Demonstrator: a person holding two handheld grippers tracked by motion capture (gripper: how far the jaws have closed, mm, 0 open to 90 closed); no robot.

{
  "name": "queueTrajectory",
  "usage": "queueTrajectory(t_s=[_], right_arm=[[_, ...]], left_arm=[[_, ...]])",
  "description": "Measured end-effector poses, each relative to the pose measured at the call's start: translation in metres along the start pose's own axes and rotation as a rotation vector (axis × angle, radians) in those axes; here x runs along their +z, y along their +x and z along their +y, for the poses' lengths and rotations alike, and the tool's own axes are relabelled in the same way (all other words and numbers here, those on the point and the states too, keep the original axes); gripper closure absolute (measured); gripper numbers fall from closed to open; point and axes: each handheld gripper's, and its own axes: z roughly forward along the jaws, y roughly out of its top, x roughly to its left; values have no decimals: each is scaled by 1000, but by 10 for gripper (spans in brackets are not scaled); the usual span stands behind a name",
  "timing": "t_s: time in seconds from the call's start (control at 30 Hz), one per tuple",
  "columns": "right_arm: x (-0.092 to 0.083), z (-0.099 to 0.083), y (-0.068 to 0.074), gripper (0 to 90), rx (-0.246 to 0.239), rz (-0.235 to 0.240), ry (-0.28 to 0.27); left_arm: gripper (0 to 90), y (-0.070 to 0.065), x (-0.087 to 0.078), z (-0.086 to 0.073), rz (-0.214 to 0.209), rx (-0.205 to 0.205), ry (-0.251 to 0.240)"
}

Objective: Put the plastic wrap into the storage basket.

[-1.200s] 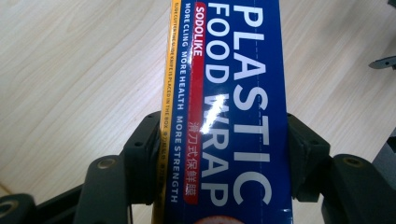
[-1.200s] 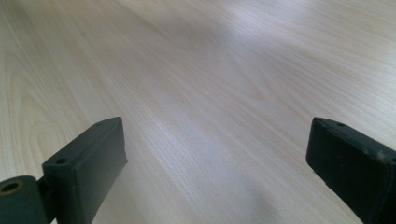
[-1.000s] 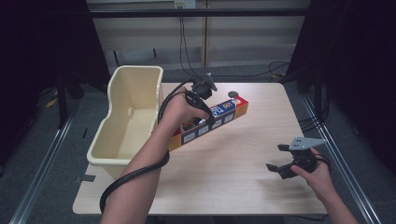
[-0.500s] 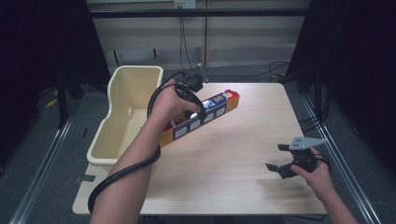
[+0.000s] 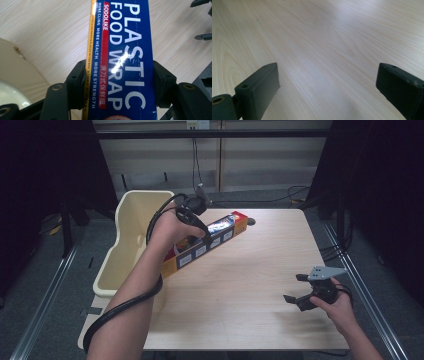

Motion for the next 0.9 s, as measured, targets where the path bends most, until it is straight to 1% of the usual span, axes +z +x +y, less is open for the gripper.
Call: queueTrajectory(t_s=[0.1,0.13,0.17,0.23,0.3,0.33,0.37,0.4,0.43,0.47,0.53,0.63,0.67,0.7,0.73,0.77,0.8,0.83,0.87,0.9], right_arm=[[1,2,-1,47,0,6,3],[1,2,-1,47,0,6,3],[3,2,-1,47,-1,9,-2],[3,3,-2,47,0,14,0],[4,3,-2,47,-4,20,3],[4,3,-2,47,-4,20,3],[5,3,-1,47,-4,19,4],[5,3,-1,47,-4,19,4],[5,4,-1,47,-4,18,6],[5,4,-1,47,-4,17,7],[6,4,-1,47,-3,18,6],[6,4,-1,47,-5,20,3],[6,4,-1,47,-5,21,4],[6,4,-1,47,-5,21,5],[6,4,-1,47,-4,20,4],[6,4,-1,47,-4,20,4],[6,4,-1,47,-4,20,4],[7,4,-1,47,-6,16,4],[7,4,-1,47,-6,16,4],[7,4,-1,47,-7,17,4]], left_arm=[[405,5,-7,-5,13,-14,-5],[405,5,-7,-5,13,-14,-5],[405,7,-11,-8,17,-30,-11],[405,8,-14,-9,17,-33,-9],[405,12,-19,-13,17,-46,-17],[405,12,-19,-13,17,-46,-17],[405,15,-22,-16,18,-62,-18],[405,15,-22,-16,18,-62,-18],[405,16,-24,-18,27,-64,-23],[405,19,-27,-21,27,-78,-22],[405,20,-30,-22,29,-81,-19],[405,25,-36,-26,47,-97,-27],[405,27,-40,-28,44,-102,-26],[406,27,-40,-28,44,-102,-26],[406,29,-43,-31,48,-113,-28],[405,30,-45,-32,64,-108,-36],[406,30,-45,-32,64,-108,-36],[406,31,-49,-33,55,-111,-20],[406,31,-49,-33,55,-111,-20],[406,32,-51,-34,52,-121,-30]])
